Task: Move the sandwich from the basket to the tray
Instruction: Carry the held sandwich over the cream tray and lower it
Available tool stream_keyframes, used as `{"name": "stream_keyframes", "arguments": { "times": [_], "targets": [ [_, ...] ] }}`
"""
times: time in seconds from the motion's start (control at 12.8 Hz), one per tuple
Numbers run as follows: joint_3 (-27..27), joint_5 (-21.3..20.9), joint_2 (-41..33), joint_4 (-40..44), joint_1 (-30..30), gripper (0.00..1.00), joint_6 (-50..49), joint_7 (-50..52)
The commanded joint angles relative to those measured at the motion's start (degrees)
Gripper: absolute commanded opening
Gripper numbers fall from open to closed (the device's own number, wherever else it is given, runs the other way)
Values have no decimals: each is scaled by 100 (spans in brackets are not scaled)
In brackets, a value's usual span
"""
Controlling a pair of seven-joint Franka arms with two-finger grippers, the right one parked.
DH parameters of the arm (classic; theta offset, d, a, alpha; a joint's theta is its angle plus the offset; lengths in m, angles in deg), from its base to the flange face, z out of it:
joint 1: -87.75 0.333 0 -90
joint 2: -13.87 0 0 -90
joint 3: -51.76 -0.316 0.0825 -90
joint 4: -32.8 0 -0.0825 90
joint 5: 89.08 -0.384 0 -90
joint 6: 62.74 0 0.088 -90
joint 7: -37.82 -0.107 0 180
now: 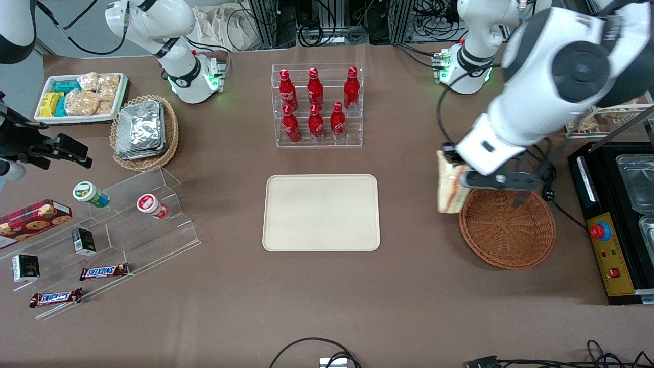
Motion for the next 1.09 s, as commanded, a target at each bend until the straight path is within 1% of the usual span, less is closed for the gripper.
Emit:
{"name": "stream_keyframes", "arguments": {
  "times": [0.0,0.23,0.39,0.55,0.78,0.86,1.02],
  "targets": [
    [183,-250,364,10,-301,0,648,417],
    [263,-750,961,-78,-776,0,1237,1506],
    [280,-1058,1199,-480,-944,0,1868,1710],
    [280,-1129,1593,-745,-971,0,2580,1799],
    [280,-1796,2051,-1061,-1059,0,3425,2210],
    [280,-1902,2157,-1132,-1068,0,3584,2377],
    [280,-1929,2246,-1142,-1120,0,3664,2519]
  ]
}}
